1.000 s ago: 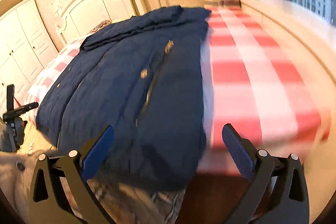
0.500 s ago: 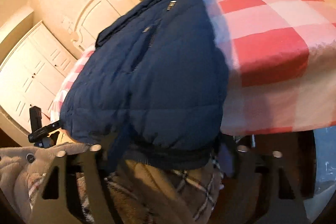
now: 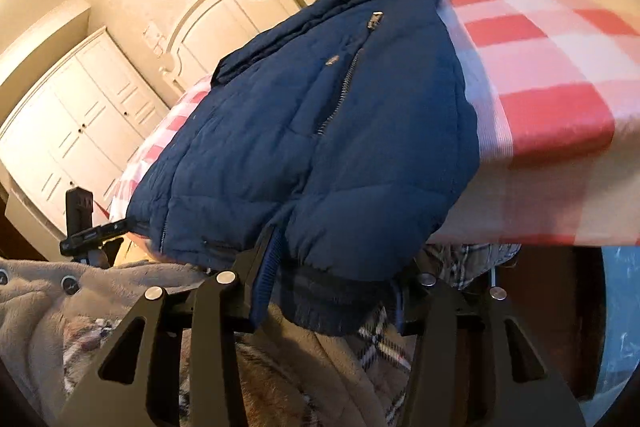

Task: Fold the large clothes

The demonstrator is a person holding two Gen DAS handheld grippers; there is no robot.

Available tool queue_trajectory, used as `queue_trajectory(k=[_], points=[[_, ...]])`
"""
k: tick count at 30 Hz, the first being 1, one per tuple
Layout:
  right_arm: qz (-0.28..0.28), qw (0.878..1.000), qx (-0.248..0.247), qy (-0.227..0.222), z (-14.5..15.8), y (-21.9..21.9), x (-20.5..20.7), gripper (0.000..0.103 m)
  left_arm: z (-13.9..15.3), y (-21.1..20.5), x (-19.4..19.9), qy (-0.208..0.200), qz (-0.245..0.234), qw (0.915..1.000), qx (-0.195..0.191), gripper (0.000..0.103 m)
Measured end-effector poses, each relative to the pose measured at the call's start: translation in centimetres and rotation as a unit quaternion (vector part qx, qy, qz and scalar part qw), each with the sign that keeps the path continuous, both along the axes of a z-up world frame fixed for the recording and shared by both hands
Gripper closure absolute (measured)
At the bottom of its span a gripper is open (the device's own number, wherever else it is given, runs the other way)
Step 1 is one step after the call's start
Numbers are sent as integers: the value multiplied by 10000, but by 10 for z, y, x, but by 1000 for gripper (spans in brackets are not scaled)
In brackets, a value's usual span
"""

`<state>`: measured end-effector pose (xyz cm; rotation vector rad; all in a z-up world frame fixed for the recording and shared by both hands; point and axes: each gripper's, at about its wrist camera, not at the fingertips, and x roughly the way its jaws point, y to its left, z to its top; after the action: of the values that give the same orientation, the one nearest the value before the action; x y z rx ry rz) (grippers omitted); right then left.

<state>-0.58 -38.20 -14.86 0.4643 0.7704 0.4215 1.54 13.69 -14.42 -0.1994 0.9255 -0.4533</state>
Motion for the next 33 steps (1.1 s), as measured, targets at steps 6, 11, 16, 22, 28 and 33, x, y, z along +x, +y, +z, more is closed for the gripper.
queue_trajectory(k=[6, 11, 16, 22, 28, 33], points=[[48, 9994, -265, -205, 0, 5, -5, 65, 0, -9, 7, -19, -13, 9996, -284, 57], [269, 9916, -445, -1182, 47, 20, -36, 87, 39, 1, -22, -544, -137, 9957, -735, 87], [237, 9931, 8, -1152, 58, 10, -10, 87, 62, -7, -4, -717, -253, 9934, -857, 76], [199, 9980, -123, -590, 43, 15, 7, 79, 42, -23, 20, -419, -3, 9989, -187, 30], [207, 9967, -777, -127, 50, 23, 0, 55, 36, -29, 20, -419, 74, 9986, 329, 27], [-42, 9937, -1092, 249, 49, 31, 1, 50, 32, -37, 24, -506, 87, 9966, 645, 25]])
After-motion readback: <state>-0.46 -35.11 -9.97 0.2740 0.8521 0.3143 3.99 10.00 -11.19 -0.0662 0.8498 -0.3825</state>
